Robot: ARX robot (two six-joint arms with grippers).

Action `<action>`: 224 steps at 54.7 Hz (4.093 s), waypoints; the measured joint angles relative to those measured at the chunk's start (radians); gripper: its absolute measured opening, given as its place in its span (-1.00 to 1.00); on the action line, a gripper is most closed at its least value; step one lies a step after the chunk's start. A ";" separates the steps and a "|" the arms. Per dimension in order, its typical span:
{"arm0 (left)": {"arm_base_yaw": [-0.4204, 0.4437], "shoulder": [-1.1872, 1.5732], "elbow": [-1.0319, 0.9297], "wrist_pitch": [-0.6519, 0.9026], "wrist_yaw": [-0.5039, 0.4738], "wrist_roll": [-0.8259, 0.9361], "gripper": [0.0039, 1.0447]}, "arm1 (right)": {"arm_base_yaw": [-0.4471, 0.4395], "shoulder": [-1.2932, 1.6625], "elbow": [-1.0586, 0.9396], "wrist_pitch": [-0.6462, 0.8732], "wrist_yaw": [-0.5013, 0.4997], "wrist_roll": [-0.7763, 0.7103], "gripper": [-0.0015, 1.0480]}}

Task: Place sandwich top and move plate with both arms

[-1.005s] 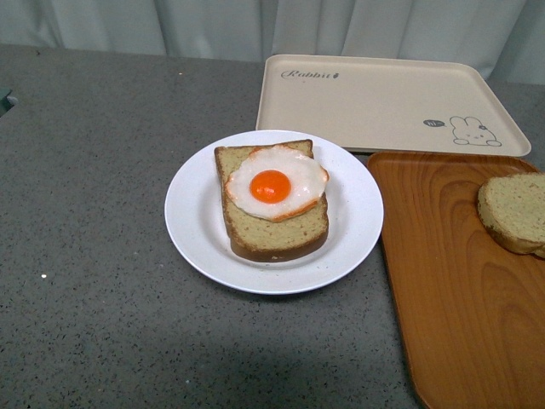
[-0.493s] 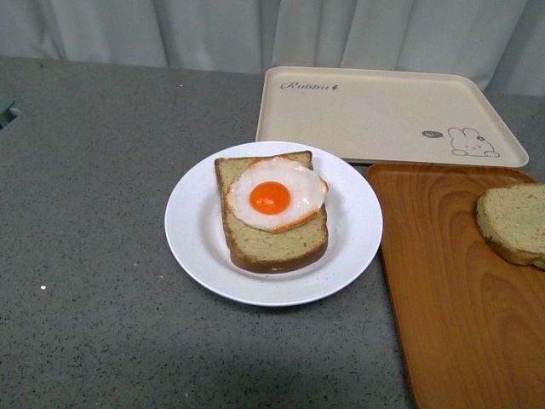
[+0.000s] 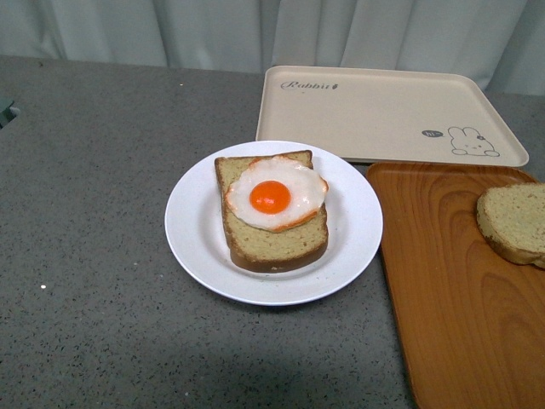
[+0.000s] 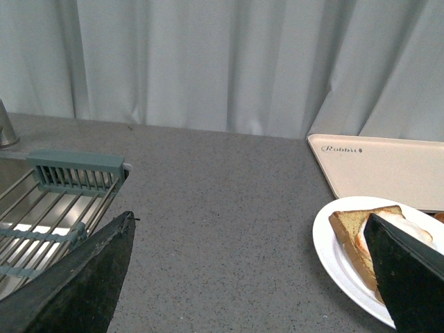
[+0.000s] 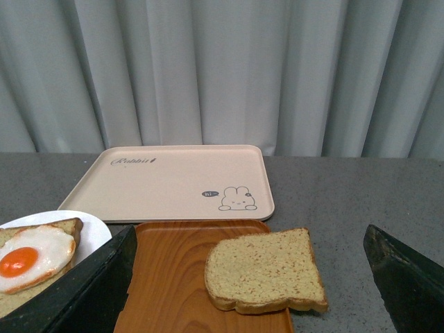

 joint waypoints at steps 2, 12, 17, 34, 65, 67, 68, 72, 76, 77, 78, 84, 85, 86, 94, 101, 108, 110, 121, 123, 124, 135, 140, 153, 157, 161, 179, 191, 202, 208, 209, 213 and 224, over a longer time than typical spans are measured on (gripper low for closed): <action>0.000 0.000 0.000 0.000 0.000 0.000 0.88 | 0.000 0.000 0.000 0.000 0.000 0.000 0.83; 0.000 0.000 0.000 0.000 0.000 0.000 0.88 | 0.000 0.000 0.000 0.000 0.000 0.000 0.83; 0.000 0.000 0.000 0.000 0.000 0.000 0.88 | 0.000 0.000 0.000 0.000 0.000 0.000 0.83; 0.000 0.000 0.000 0.000 0.000 0.000 0.88 | 0.000 0.000 0.000 0.000 0.000 0.000 0.83; 0.000 -0.001 0.000 0.000 0.000 0.000 0.88 | -0.341 0.404 0.103 0.106 -0.194 0.285 0.83; 0.000 -0.001 0.000 0.000 0.000 0.000 0.88 | -0.377 0.479 0.127 0.145 -0.198 0.306 0.83; 0.000 -0.001 0.000 0.000 0.000 0.000 0.88 | -0.397 0.529 0.145 0.167 -0.202 0.316 0.83; 0.000 -0.001 0.000 0.000 0.000 0.000 0.88 | -0.442 0.684 0.201 0.216 -0.210 0.363 0.83; 0.000 -0.001 0.000 0.000 0.000 0.000 0.88 | -0.461 0.855 0.258 0.250 -0.210 0.422 0.83; 0.000 -0.001 0.000 0.000 0.000 0.000 0.88 | -0.463 0.898 0.272 0.256 -0.210 0.434 0.83; 0.000 -0.001 0.000 0.000 -0.001 0.000 0.88 | -0.463 0.920 0.278 0.258 -0.209 0.446 0.83; 0.000 -0.001 0.000 0.000 0.000 0.000 0.88 | -0.464 1.095 0.338 0.267 -0.201 0.515 0.83; 0.000 -0.001 0.000 0.000 0.000 0.000 0.88 | -0.464 1.125 0.349 0.268 -0.196 0.525 0.83; 0.000 -0.001 0.000 0.000 0.000 0.000 0.88 | -0.463 1.151 0.360 0.270 -0.190 0.531 0.83; 0.000 -0.001 0.000 0.000 0.000 0.000 0.88 | -0.468 1.286 0.436 0.267 -0.183 0.561 0.83; 0.000 -0.001 0.000 0.000 0.000 0.000 0.88 | -0.493 1.366 0.512 0.248 -0.179 0.556 0.83; 0.000 -0.001 0.000 0.000 0.000 0.000 0.88 | -0.521 1.420 0.571 0.211 -0.177 0.536 0.83; 0.000 -0.001 0.000 0.000 0.000 0.000 0.88 | -0.527 1.438 0.587 0.193 -0.180 0.530 0.83; 0.000 -0.001 0.000 0.000 0.000 0.000 0.88 | -0.524 1.513 0.643 0.124 -0.187 0.484 0.83; 0.000 -0.001 0.000 0.000 0.000 0.000 0.88 | -0.518 1.525 0.653 0.115 -0.187 0.472 0.83; 0.000 -0.001 0.000 0.000 0.000 0.000 0.88 | -0.517 1.527 0.655 0.113 -0.187 0.470 0.83; 0.000 -0.001 0.000 0.000 0.000 0.000 0.88 | -0.483 1.583 0.695 0.074 -0.182 0.436 0.83; 0.000 -0.001 0.000 0.000 0.000 0.000 0.88 | -0.471 1.590 0.696 0.075 -0.171 0.436 0.83; 0.000 -0.001 0.000 0.000 0.000 0.000 0.88 | -0.429 1.592 0.671 0.106 -0.159 0.439 0.83; 0.000 -0.001 0.000 0.000 0.000 0.000 0.88 | -0.415 1.593 0.643 0.127 -0.152 0.448 0.83; 0.000 -0.001 0.000 0.000 0.000 0.000 0.88 | -0.408 1.595 0.619 0.144 -0.151 0.456 0.83; 0.000 -0.001 0.000 0.000 0.000 0.000 0.88 | -0.394 1.630 0.578 0.190 -0.144 0.470 0.83; 0.000 -0.001 0.000 0.000 0.000 0.000 0.88 | -0.371 1.652 0.577 0.204 -0.134 0.484 0.83; 0.000 -0.001 0.000 0.000 0.000 0.000 0.88 | -0.352 1.685 0.576 0.225 -0.134 0.506 0.83; 0.000 -0.001 0.000 0.000 0.000 0.000 0.88 | -0.351 1.701 0.576 0.233 -0.130 0.517 0.83; 0.000 -0.001 0.000 0.000 0.000 0.000 0.88 | -0.351 1.704 0.576 0.235 -0.129 0.518 0.83; 0.000 -0.001 0.000 0.000 0.000 0.000 0.88 | -0.349 1.714 0.576 0.240 -0.126 0.521 0.83; 0.000 -0.001 0.000 0.000 0.000 0.000 0.88 | -0.340 1.734 0.576 0.255 -0.122 0.529 0.83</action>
